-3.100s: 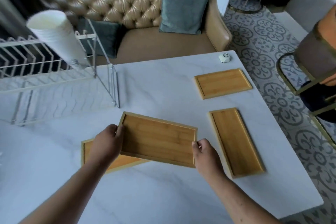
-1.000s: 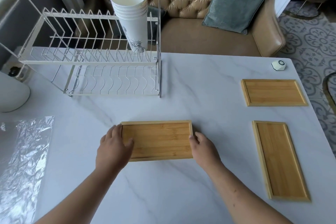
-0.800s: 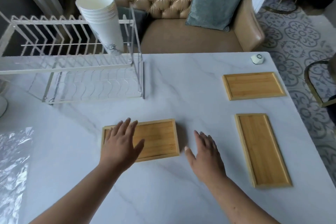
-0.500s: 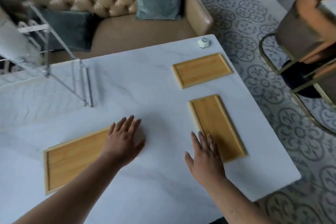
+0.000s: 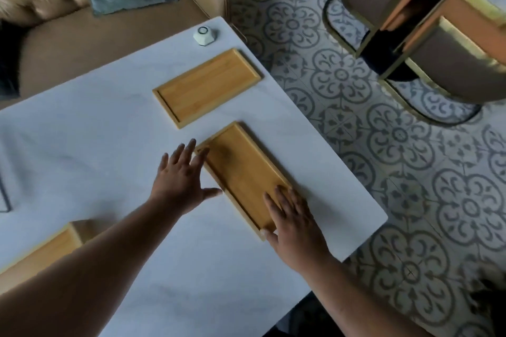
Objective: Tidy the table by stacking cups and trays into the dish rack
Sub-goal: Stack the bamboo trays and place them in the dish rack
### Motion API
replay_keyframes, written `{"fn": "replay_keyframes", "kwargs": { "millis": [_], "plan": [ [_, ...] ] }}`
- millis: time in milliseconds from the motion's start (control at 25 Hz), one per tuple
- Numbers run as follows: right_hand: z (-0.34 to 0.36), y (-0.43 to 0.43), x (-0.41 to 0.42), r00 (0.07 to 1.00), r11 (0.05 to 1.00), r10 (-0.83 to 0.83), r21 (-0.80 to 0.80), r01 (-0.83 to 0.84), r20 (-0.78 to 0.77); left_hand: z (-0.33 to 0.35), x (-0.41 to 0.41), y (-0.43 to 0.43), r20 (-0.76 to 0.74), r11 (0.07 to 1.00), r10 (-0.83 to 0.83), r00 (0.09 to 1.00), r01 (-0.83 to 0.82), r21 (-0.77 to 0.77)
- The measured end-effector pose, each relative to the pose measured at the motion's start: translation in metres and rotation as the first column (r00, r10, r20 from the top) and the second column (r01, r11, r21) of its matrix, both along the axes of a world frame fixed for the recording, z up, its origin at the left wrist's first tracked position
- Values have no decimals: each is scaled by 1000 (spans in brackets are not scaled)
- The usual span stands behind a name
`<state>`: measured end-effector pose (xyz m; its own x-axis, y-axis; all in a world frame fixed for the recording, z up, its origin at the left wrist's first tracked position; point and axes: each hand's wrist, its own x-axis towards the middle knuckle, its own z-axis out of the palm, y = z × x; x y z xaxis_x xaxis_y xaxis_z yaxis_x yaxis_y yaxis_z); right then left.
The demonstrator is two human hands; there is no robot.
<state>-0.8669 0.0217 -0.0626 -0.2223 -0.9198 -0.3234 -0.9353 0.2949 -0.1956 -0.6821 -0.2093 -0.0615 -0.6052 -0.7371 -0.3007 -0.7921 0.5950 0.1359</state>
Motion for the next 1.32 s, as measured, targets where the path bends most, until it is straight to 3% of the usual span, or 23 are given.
{"fn": "replay_keyframes", "kwargs": {
  "millis": [200,360,480,640,840,920,1000,1080,1200,1320],
  "plan": [
    [0,6,-25,946,946,-324,-12,324,-24,-3,-35,-10,-2,988,86,996,-85,129],
    [-2,15,-7,885,895,-446,98,436,133,1,-47,3,-86,978,180,980,-169,122],
    [3,7,5,815,855,-519,178,488,258,5,-48,12,-64,945,315,947,-307,111],
    [20,-16,3,695,790,-607,202,578,385,16,-19,9,32,841,499,866,-493,223],
    [45,-54,28,477,672,-662,176,720,578,51,69,14,-254,689,723,642,-648,325],
    [57,-76,55,543,725,-617,142,674,570,69,124,23,-356,582,809,468,-725,370],
    [72,-97,96,677,831,-499,79,550,540,85,184,35,-409,482,855,320,-781,397],
    [84,-115,146,786,910,-365,12,415,499,95,249,52,-407,462,850,334,-845,270],
    [87,-130,213,931,978,-134,-103,179,340,101,331,74,-284,454,859,426,-890,37],
    [80,-122,262,987,994,70,-90,-57,147,95,391,98,-151,453,881,449,-891,-5]
  ]
}}
